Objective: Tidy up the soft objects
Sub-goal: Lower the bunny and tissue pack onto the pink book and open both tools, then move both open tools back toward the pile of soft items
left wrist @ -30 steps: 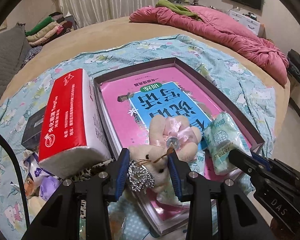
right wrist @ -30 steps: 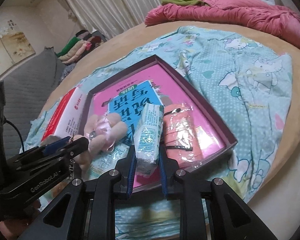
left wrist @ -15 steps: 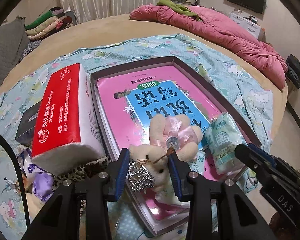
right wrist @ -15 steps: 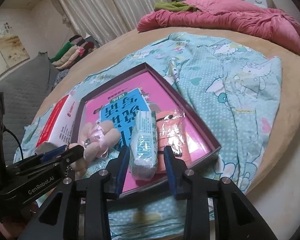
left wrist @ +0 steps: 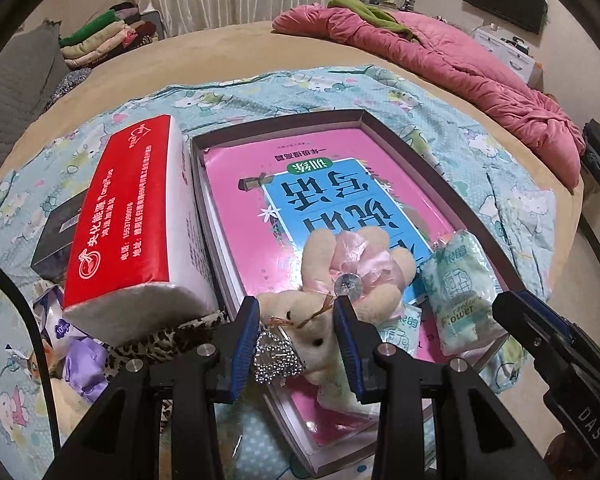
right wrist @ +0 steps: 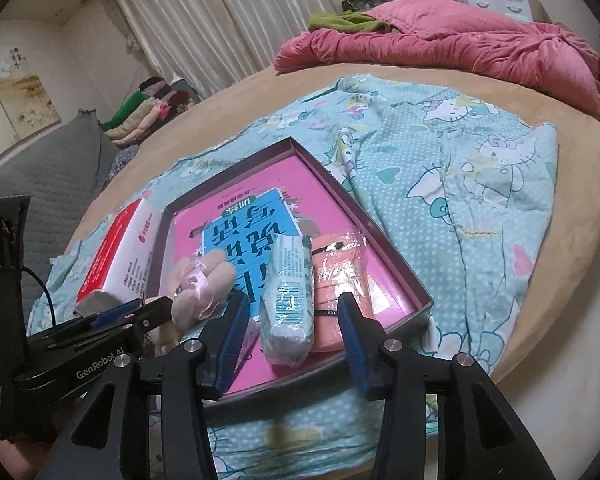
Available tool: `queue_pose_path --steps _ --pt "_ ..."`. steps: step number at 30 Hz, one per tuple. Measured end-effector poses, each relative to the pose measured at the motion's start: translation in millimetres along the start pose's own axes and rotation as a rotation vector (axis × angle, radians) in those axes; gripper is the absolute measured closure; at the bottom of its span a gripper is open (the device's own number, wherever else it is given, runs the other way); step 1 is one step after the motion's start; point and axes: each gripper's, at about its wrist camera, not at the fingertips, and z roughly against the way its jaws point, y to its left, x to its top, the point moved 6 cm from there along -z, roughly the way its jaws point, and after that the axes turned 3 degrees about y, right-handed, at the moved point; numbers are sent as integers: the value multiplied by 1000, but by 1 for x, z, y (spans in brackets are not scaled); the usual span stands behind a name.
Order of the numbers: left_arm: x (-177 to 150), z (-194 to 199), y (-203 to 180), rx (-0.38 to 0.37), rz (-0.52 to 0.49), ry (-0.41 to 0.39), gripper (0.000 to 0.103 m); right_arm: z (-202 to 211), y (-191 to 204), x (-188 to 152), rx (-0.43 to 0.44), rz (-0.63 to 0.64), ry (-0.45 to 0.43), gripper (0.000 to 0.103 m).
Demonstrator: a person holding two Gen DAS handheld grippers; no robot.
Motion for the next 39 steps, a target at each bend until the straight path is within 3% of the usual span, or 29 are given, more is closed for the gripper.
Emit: queue_pose_path --steps 8,24,34,39 --pt "-1 2 2 -24 14 2 61 2 2 1 2 -9 -2 51" --pt "-4 16 -3 -44 -16 -17 44 8 3 4 -40 0 -22 31" --pt "-4 27 -2 -62 -19 -38 39 10 3 5 -59 4 -30 28" --pt "-3 40 1 -53 -27 -56 31 14 5 7 -68 8 -46 25"
